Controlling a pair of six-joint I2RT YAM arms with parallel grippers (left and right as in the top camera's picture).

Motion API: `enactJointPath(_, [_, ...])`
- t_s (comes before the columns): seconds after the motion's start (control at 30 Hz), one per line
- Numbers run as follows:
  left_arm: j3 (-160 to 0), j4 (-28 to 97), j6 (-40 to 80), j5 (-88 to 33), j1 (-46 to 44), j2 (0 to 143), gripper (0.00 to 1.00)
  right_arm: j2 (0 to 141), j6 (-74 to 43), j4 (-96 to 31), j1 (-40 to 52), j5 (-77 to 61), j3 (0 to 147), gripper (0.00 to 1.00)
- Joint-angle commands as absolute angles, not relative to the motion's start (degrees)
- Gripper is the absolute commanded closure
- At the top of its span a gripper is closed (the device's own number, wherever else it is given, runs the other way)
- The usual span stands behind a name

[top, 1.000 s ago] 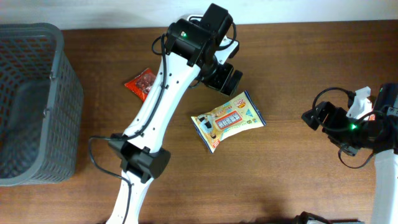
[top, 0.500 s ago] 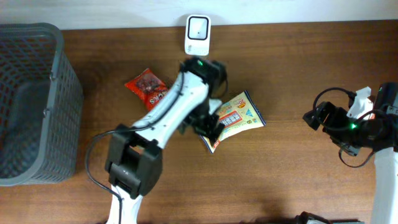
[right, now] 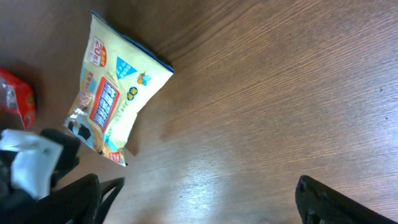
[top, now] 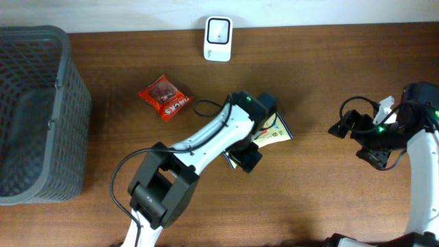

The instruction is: Scan the item barcode

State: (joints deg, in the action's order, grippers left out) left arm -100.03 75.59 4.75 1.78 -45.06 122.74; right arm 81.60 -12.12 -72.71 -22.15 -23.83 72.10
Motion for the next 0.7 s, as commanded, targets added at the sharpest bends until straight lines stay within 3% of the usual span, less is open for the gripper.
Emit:
enactJointPath(0.0, [-92.2,68.1,5.8,3.2,-47.5,121.0,0.0,81.4,-4.5,-73.8,-21.7,-29.0,71.7,0.01])
enactJointPath(0.17, [-90.1,63.4,5.8,4.4,-47.7,121.0,0.03,80.4,-0.6,-74.0,-21.7,-35.8,71.7,0.01])
enactJointPath(0.43, [-90.1,61.7,7.3,16.7,-49.5,120.6,0.09,80.3,0.3,-74.0,-21.7,-35.7,71.7,0.01])
enactJointPath(0.67, [-90.1,60.1,8.3,21.5,-51.2,113.6,0.04,80.3,0.7,-73.9,-21.7,-35.4,71.7,0.01])
